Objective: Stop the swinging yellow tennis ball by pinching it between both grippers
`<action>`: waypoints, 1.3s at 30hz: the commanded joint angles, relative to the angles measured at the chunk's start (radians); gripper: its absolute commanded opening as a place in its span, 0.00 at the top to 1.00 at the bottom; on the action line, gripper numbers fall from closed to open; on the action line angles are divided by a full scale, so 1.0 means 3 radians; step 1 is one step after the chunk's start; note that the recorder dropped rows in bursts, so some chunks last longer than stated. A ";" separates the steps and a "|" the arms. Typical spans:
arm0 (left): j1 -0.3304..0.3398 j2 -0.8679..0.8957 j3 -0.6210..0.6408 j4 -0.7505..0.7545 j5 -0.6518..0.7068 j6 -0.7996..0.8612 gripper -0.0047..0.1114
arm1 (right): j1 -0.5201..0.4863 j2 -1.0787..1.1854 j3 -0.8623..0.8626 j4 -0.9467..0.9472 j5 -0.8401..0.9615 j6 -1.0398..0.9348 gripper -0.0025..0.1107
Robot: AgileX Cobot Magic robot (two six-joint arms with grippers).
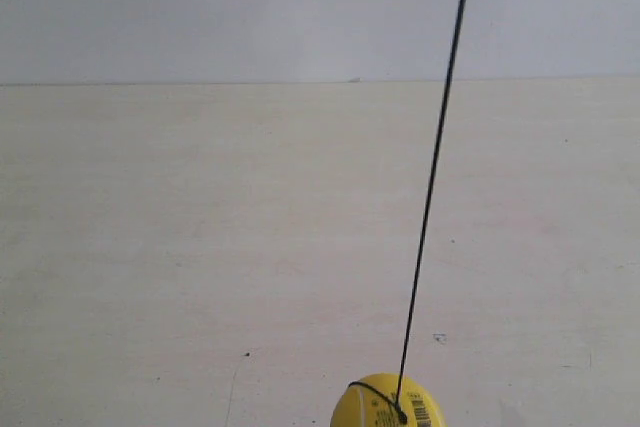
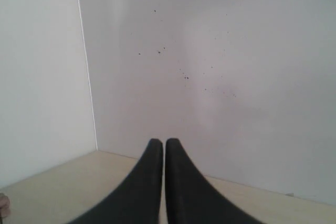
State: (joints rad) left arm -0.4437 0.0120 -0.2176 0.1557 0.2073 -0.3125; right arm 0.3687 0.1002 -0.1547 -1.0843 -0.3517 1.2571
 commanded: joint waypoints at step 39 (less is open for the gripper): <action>0.1540 -0.0040 0.0725 -0.0584 -0.0307 0.0810 0.92 | 0.0002 -0.0025 0.0010 0.0005 0.0003 -0.0013 0.98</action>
State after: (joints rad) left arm 0.0154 0.0029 -0.0231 -0.0103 0.1664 -0.0869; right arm 0.3687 0.1002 -0.1547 -1.0843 -0.3517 1.2571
